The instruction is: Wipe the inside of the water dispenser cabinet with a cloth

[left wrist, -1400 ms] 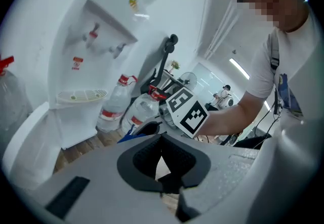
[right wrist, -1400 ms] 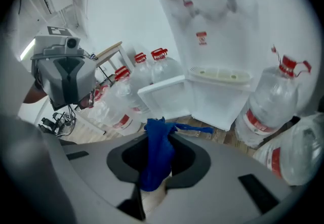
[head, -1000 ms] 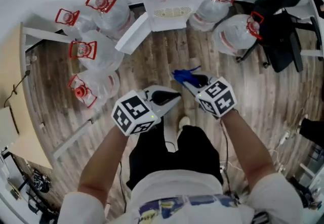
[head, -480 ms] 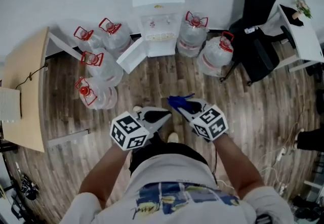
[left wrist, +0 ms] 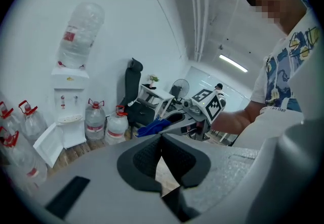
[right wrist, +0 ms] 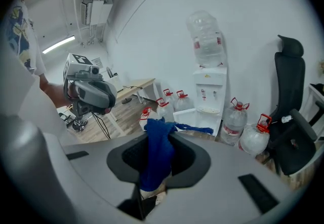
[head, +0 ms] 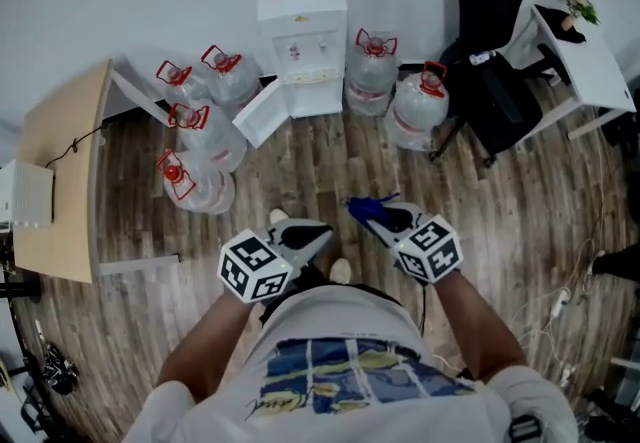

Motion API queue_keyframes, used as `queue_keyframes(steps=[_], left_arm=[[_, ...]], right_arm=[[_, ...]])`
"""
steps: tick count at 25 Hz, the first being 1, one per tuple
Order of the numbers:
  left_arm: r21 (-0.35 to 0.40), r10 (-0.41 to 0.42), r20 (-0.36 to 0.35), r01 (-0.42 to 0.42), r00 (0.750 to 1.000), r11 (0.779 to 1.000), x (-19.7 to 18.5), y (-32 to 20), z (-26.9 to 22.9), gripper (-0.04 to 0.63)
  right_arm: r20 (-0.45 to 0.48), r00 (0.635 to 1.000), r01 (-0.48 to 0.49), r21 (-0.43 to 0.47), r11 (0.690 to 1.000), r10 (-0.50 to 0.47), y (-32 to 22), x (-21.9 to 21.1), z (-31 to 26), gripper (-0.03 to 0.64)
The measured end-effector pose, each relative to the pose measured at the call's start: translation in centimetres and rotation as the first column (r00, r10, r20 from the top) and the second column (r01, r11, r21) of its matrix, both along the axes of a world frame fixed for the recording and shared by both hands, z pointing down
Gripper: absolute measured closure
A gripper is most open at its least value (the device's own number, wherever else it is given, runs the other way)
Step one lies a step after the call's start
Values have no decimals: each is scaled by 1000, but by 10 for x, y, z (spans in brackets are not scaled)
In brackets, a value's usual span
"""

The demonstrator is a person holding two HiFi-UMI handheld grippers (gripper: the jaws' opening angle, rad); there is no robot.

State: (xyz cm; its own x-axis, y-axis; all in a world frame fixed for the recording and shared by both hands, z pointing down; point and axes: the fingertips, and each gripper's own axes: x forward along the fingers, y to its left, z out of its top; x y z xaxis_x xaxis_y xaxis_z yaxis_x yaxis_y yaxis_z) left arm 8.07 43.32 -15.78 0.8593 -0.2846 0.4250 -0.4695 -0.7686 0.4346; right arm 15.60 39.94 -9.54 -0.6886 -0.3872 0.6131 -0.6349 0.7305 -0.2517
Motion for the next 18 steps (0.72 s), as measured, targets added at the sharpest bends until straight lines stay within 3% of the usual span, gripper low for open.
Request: queue_keyframes(steps=[18], left_arm=[[31,58,37,-59,998,998,27,22,-10,592]], right_arm=[[32,999,-26,73,997,23,24,23,-34,545]])
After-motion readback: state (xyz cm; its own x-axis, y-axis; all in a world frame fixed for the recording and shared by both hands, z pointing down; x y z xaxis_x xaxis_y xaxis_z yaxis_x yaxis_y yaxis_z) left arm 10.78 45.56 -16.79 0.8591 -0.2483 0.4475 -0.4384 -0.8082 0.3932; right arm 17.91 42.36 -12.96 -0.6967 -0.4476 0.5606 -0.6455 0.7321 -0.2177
